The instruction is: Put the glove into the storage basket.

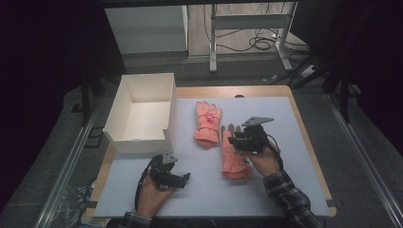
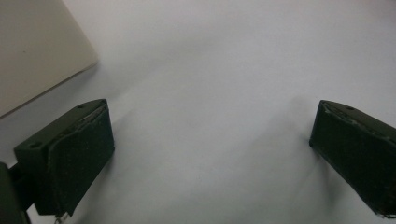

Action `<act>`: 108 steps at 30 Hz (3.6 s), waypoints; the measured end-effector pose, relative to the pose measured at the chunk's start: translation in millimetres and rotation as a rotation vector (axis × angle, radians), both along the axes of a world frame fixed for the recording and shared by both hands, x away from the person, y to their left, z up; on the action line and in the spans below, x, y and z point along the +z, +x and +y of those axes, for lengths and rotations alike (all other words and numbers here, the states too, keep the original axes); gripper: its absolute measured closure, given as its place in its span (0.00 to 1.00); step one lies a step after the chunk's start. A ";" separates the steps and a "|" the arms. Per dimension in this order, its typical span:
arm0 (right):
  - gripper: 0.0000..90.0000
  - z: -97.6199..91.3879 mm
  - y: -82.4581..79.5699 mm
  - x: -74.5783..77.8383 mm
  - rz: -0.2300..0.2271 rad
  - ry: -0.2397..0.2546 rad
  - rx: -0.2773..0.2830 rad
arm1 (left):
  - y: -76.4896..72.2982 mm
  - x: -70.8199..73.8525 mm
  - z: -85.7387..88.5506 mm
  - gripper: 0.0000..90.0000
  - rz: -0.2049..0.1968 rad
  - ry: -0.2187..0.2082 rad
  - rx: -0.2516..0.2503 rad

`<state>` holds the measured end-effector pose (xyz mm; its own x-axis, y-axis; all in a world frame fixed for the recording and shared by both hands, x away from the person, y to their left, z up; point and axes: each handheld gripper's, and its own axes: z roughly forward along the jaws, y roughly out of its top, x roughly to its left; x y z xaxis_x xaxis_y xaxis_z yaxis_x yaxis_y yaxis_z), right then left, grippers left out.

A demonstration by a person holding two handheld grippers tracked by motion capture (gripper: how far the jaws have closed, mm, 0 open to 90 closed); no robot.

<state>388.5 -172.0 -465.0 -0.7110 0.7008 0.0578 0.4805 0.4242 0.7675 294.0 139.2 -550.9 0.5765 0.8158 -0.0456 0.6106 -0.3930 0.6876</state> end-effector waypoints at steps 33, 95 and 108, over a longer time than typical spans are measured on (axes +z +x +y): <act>0.53 74.4 83.3 -4.0 -0.001 -0.058 0.090 | -0.1 -0.1 0.0 0.00 0.000 -0.002 0.000; 0.99 100.2 103.0 -12.7 0.058 -0.159 0.089 | -0.2 0.0 -0.1 0.00 0.002 -0.001 0.000; 0.99 98.9 90.9 15.5 0.043 -0.121 0.117 | -0.1 0.0 -0.1 0.00 0.001 -0.001 0.000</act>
